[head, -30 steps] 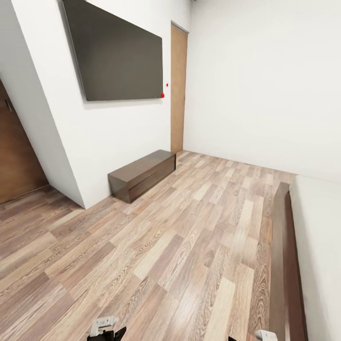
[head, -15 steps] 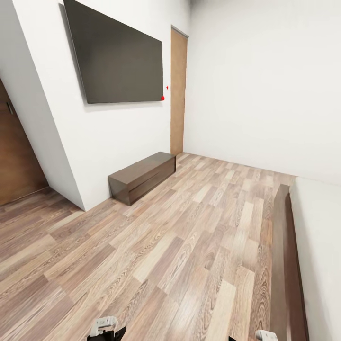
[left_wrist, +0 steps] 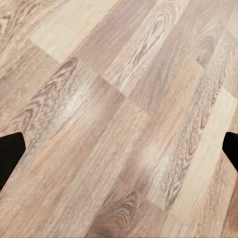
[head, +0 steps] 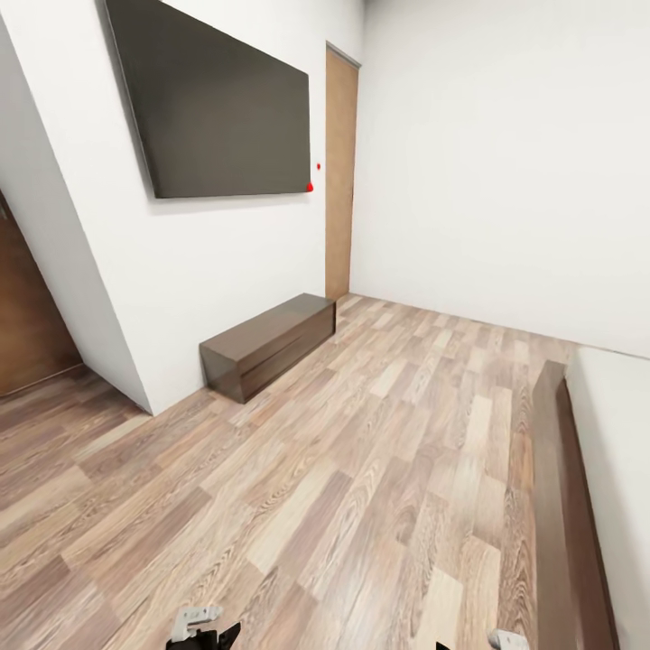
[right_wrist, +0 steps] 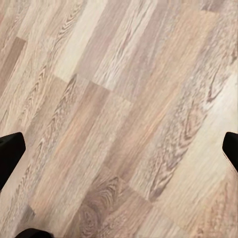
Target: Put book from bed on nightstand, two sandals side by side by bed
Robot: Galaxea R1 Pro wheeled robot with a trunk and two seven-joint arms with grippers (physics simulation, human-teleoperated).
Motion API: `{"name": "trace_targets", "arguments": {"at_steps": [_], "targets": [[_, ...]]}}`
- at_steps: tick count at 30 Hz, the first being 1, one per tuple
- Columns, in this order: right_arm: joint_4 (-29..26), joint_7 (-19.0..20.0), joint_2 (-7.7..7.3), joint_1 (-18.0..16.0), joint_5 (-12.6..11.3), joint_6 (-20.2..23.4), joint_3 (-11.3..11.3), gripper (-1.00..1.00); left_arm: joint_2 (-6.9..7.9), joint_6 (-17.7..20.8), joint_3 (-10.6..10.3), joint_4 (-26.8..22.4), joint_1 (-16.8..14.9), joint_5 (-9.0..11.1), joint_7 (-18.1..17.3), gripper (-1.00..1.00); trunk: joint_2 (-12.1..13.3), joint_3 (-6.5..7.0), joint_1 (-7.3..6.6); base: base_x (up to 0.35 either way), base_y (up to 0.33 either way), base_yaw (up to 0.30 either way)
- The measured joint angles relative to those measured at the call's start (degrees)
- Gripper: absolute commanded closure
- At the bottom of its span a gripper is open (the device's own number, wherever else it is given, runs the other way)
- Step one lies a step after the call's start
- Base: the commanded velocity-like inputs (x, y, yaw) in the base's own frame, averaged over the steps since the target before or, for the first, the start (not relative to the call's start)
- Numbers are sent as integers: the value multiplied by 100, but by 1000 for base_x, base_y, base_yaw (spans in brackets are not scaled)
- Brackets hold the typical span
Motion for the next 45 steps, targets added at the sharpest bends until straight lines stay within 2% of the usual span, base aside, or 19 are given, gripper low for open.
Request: {"name": "trace_targets", "arguments": {"at_steps": [45], "targets": [[11, -2, 0, 0, -9, 0, 11, -100, -1, 2, 0, 0, 0, 0, 0, -100, 0, 0, 0, 333, 0, 0]]}}
